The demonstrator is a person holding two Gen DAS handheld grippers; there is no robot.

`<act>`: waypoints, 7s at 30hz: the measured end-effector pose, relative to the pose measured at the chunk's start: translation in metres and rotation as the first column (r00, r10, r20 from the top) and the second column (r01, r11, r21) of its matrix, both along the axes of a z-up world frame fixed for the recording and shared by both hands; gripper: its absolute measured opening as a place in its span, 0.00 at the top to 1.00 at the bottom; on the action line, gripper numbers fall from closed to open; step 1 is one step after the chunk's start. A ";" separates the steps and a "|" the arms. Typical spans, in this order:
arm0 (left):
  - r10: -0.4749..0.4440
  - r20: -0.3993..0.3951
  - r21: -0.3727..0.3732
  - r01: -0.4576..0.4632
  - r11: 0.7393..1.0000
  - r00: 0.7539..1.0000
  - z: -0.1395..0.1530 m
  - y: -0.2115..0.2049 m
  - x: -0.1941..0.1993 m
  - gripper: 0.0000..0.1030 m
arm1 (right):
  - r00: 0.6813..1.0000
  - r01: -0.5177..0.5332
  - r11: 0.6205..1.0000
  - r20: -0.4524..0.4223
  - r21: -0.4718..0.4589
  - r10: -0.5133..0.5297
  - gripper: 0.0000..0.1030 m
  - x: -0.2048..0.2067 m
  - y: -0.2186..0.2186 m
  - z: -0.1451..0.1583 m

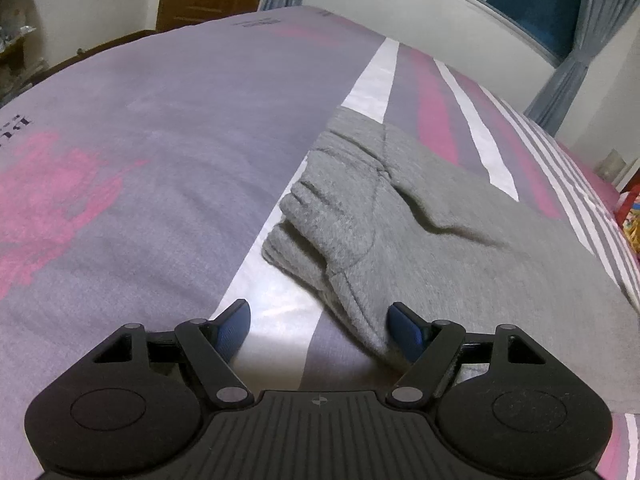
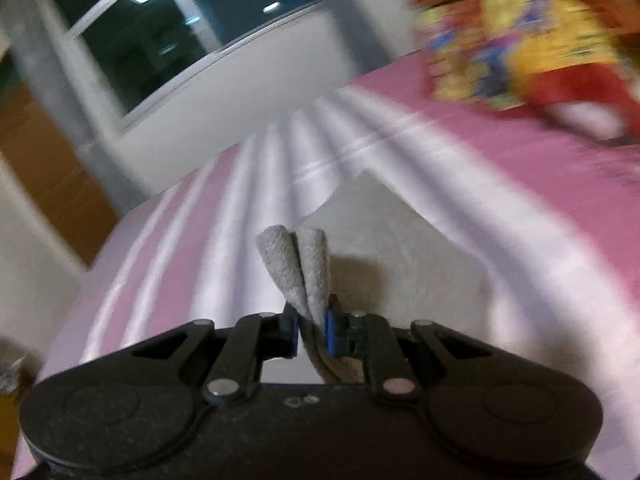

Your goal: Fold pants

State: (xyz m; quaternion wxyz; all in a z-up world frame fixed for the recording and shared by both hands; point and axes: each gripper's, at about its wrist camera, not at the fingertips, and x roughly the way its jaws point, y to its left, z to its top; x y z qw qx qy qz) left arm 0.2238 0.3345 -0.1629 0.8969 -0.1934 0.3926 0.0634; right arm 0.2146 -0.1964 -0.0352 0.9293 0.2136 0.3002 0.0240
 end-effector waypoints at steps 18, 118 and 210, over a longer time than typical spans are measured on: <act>-0.043 0.024 -0.016 0.043 0.999 0.999 -0.004 0.006 -0.009 0.26 | 0.888 -0.439 0.776 -0.086 -0.452 0.452 0.88 -0.043 0.208 -0.081; -0.449 0.105 -0.280 0.460 0.843 0.887 0.003 -0.233 0.103 0.45 | 0.985 -0.064 0.990 -0.168 -0.127 0.042 0.62 -0.023 0.002 -0.091; -0.679 0.253 -0.032 0.708 0.706 0.689 0.112 -0.362 0.094 0.63 | 0.919 0.393 0.919 0.010 0.014 -0.393 0.39 -0.165 -0.111 -0.087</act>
